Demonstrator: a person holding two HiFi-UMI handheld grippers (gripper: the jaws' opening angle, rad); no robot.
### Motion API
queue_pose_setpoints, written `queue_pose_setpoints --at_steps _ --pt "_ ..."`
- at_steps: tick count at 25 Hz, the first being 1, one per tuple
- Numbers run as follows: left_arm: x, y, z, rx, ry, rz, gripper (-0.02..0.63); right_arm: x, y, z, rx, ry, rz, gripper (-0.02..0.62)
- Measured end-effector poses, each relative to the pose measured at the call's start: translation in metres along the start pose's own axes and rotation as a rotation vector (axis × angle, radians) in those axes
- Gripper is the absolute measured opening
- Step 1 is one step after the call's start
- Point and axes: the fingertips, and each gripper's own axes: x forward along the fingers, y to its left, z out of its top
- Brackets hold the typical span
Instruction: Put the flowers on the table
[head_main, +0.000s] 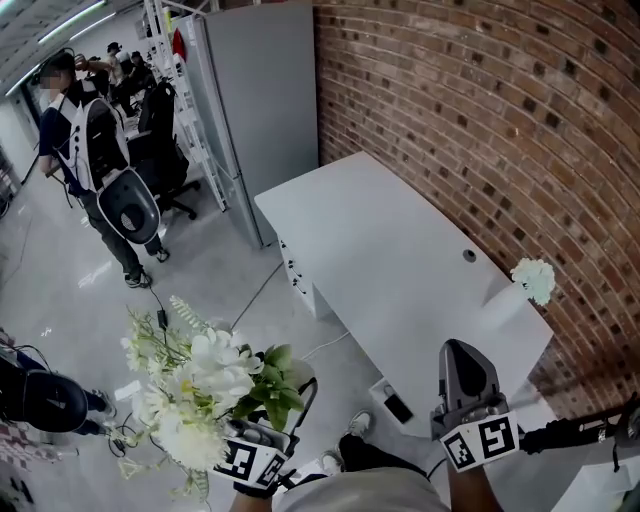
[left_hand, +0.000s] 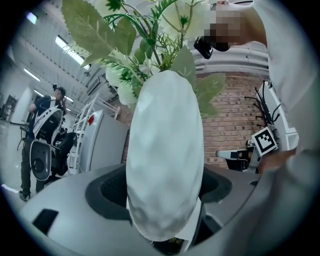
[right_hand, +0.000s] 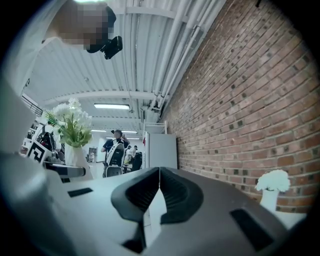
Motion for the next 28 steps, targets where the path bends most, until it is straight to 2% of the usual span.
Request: queue_pose_setpoints --at_steps 16,21,28 --pt "0.104 0.015 0.0 0.005 0.005 -0.005 0.385 0.071 -0.064 -0.005 0.025 0.007 0.005 0.017" --pt "0.136 0.017 0.005 0.016 0.013 -0.004 0.385 0.084 -0.096 0.001 0.032 -0.001 -0.032 0.017" --pt "0.142 0.029 0.01 0.042 -0.007 0.024 0.385 0.081 -0.122 0.006 0.007 -0.034 -0.098 0.017"
